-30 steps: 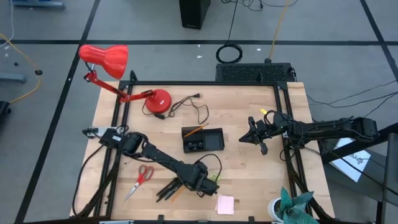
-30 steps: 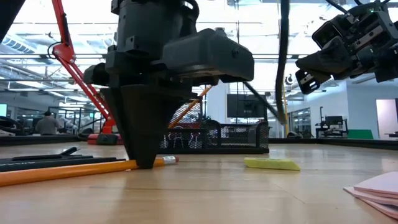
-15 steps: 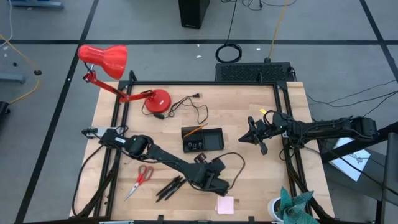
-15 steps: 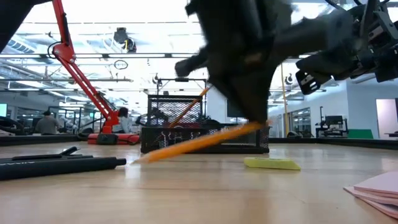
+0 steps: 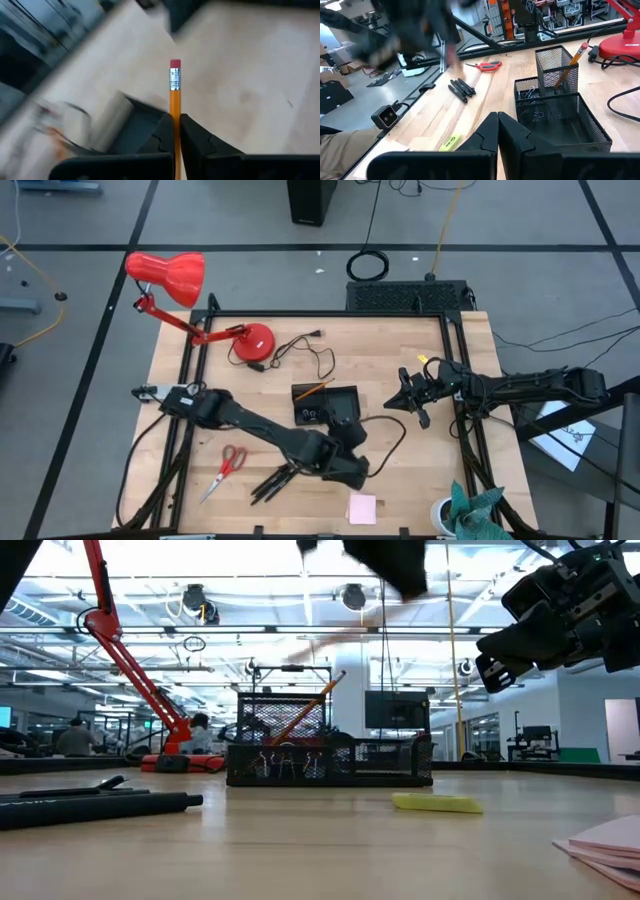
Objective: Pick and place office supplies into organizer
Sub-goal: Put the orange pencil into the desk organizer
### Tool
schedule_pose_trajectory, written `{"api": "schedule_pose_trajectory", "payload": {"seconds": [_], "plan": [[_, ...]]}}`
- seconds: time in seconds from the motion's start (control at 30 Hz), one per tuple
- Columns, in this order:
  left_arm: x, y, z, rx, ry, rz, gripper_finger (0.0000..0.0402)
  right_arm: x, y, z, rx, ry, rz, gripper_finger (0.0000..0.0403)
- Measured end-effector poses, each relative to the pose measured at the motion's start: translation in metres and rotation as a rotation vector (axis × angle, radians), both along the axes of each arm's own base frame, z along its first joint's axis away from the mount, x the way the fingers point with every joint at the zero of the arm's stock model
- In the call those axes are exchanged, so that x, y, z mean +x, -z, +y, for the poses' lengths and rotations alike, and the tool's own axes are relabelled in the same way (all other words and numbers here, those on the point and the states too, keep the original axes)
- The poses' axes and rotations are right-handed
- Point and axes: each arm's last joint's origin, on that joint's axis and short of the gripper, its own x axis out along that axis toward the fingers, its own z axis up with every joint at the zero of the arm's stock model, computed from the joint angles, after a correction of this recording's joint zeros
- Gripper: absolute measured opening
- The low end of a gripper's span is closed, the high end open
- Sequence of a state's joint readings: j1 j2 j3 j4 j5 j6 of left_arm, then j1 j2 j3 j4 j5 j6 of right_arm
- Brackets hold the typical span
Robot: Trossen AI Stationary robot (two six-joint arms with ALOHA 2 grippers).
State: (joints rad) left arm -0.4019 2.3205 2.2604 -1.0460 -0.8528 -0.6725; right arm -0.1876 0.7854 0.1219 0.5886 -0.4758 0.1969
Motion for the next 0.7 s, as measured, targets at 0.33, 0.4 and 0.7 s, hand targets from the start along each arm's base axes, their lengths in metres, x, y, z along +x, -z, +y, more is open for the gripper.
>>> {"api": "schedule_pose_trajectory", "payload": {"seconds": [0.33, 0.4, 0.7], "plan": [[-0.039, -0.087, 0.011, 0.19, 0.05, -0.082, 0.0007, 0.0, 0.0, 0.0, -0.001, -0.001, 0.003, 0.0], [-0.046, -0.098, 0.017, 0.216, 0.041, -0.08, 0.0011, 0.0, 0.0, 0.0, -0.001, -0.001, 0.003, 0.0], [-0.105, -0.147, 0.051, 0.302, -0.082, -0.048, 0.001, 0.0, 0.0, 0.0, 0.0, 0.0, 0.004, 0.0]]}}
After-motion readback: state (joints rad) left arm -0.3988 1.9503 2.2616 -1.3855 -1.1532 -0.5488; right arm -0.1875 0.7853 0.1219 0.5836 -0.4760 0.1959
